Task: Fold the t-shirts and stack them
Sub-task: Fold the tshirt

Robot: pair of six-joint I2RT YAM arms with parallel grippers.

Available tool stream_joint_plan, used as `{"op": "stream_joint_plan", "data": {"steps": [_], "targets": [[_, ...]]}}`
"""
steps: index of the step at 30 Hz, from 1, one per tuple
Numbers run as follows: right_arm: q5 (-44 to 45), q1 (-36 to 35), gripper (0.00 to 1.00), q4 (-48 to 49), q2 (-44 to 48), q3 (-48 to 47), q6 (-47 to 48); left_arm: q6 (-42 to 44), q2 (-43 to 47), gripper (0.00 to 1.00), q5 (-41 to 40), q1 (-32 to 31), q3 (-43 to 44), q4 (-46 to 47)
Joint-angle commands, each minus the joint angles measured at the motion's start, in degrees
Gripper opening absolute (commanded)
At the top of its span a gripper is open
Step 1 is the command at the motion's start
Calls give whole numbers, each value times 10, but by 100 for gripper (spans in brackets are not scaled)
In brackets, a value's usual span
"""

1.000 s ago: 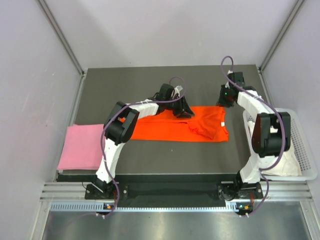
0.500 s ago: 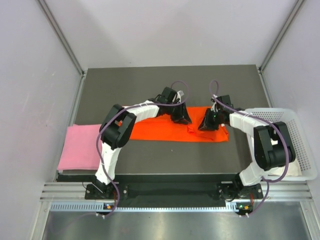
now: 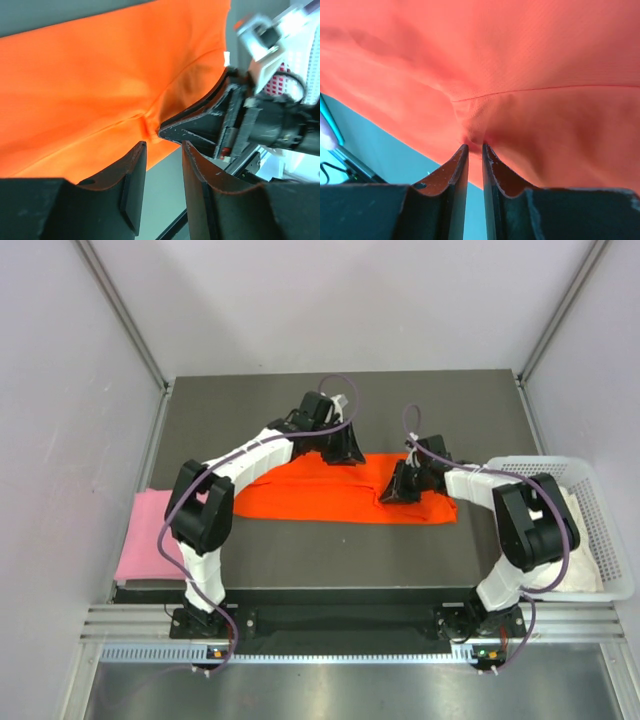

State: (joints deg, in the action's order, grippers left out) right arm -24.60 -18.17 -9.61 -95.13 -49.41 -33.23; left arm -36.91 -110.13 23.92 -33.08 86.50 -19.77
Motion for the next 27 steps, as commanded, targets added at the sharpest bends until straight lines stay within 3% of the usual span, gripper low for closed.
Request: {"op": "stream_joint_plan", "data": {"steps": [1,6,13,23,27], "targets": [[-9,-29,18,34,-19,6,-1,6,53,39,-12,32,-39,-12],[19,-25,18,11,-7,-2,25,-7,80,39,6,93,-89,-4],[131,20,24,-124,54,-84,93,43,77,40,14,183,-80,-61],[146,72,25,-175,72,-80,118,96,26,38,3,264,-84,-120],[144,75,25,-190,69,-89,122,91,33,38,-59,274,-115,-141]]}}
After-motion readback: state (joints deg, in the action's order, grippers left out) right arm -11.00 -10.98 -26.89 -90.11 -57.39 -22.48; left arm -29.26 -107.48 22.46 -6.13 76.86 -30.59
